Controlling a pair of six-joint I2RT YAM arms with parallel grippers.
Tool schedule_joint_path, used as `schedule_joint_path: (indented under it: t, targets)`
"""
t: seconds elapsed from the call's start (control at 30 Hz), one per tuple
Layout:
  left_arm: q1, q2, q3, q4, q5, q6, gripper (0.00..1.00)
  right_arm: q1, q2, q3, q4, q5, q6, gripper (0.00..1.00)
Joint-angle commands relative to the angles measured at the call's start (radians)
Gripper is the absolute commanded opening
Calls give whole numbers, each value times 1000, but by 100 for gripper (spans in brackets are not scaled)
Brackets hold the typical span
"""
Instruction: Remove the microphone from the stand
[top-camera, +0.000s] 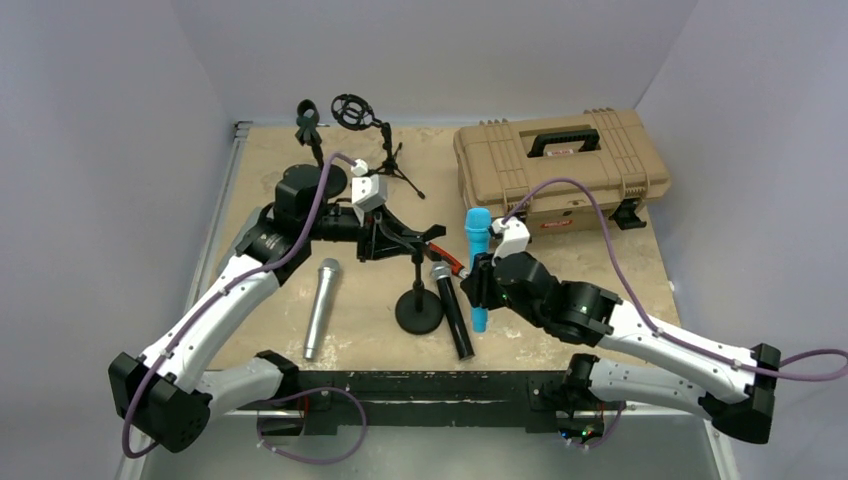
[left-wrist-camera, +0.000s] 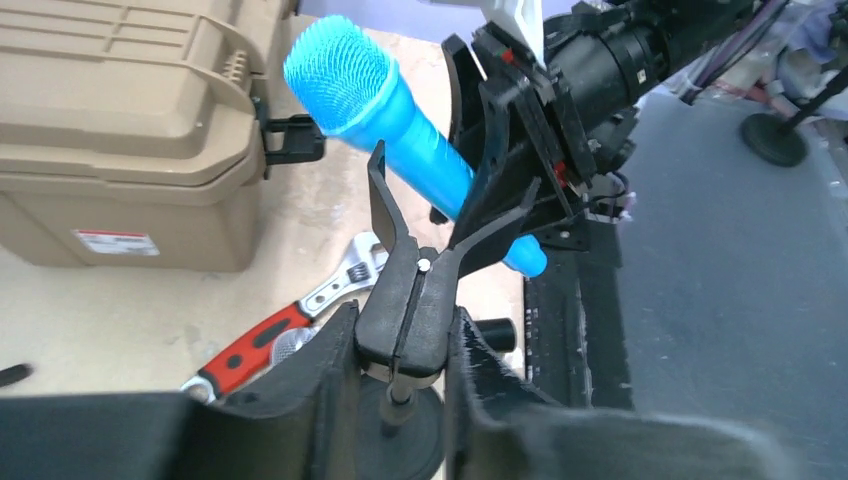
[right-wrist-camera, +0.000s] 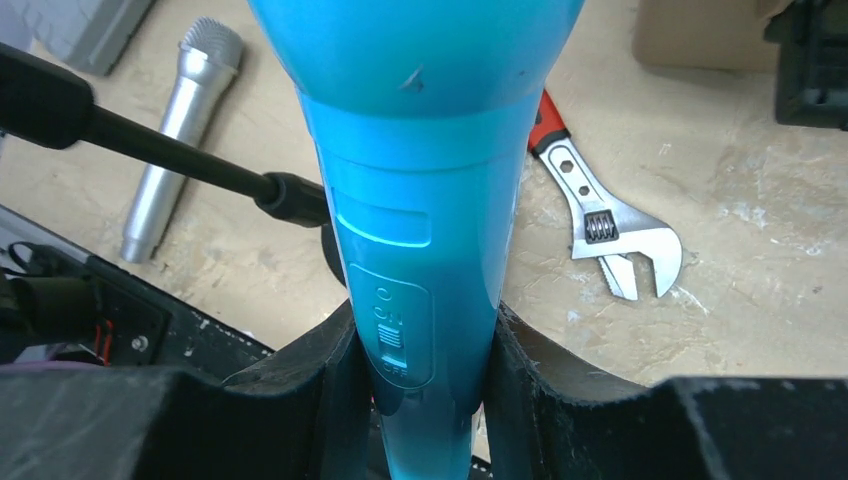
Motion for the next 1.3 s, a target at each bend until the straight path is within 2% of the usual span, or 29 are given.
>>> schedule_joint_path:
  t: [0.0, 0.2, 0.37, 0.57, 0.73, 0.87, 1.0, 1.03, 1.13, 1.27]
  targets:
    - [-2, -83, 14, -29, -135, 52, 0, 3, 74, 19, 103, -63, -33, 0]
    - [0, -211, -60, 8, -430, 52, 0, 3, 194, -16, 264, -173, -54, 0]
    - [4, -293, -159, 141, -644, -3, 0, 4, 305, -8, 358, -243, -73, 0]
    - [38, -273, -214, 279, -802, -139, 0, 5, 472, 5, 406, -284, -76, 0]
    - [68, -273, -239, 301, -896, -225, 0, 9, 611, 29, 413, -325, -53, 0]
    - [49, -286, -258, 297, -936, -255, 0, 10, 686, 28, 402, -319, 1, 6]
    - [14, -296, -228, 232, -1006, -207, 0, 10, 718, -6, 446, -345, 42, 14]
    - [12, -296, -220, 217, -1037, -205, 1, 10, 725, -10, 454, -351, 47, 19]
    - [11, -295, -209, 174, -1060, -206, 14, 9, 745, 1, 446, -352, 46, 35]
    - [3, -310, -215, 194, -1044, -163, 16, 10, 729, -4, 434, -316, 50, 43]
